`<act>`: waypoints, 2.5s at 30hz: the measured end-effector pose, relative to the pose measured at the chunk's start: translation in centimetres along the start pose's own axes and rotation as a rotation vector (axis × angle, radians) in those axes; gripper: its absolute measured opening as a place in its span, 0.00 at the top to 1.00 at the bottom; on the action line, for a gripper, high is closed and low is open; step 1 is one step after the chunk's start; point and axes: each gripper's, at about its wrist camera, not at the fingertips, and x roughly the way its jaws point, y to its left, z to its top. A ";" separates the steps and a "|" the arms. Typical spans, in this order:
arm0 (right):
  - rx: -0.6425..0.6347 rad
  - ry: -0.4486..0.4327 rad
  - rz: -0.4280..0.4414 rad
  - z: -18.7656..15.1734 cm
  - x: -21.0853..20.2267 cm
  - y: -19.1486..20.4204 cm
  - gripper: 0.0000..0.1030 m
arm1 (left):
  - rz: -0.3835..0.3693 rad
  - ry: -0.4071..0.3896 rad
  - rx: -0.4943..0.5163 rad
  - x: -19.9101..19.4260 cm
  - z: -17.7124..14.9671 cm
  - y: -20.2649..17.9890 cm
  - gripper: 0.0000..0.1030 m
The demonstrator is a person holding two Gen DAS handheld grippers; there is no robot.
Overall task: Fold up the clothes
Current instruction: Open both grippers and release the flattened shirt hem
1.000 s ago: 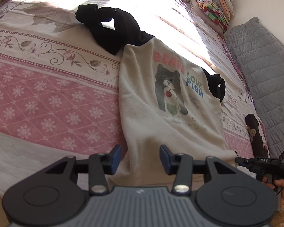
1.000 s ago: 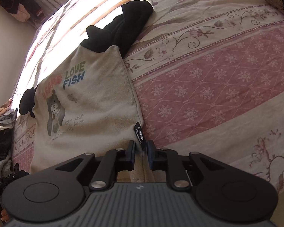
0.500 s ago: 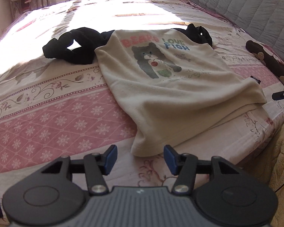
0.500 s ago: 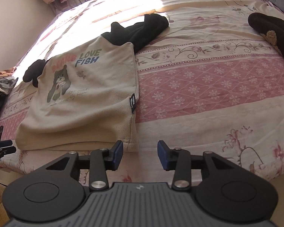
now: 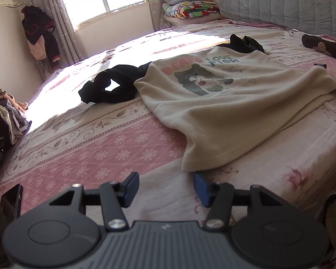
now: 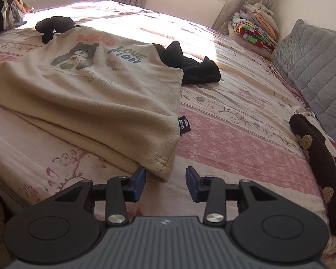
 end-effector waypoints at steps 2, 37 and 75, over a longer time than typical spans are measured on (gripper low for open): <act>0.014 -0.036 -0.020 -0.2 0.0 -0.1 0.60 | 0.006 -0.034 0.017 0.3 0.3 -0.6 0.48; -0.038 0.054 0.047 -2.5 -3.6 -1.1 0.94 | -0.017 0.345 -0.210 -4.4 1.5 -1.4 0.95; 0.127 0.063 0.200 11.9 4.6 -3.3 0.63 | -0.215 0.165 -0.470 7.2 16.1 4.2 0.30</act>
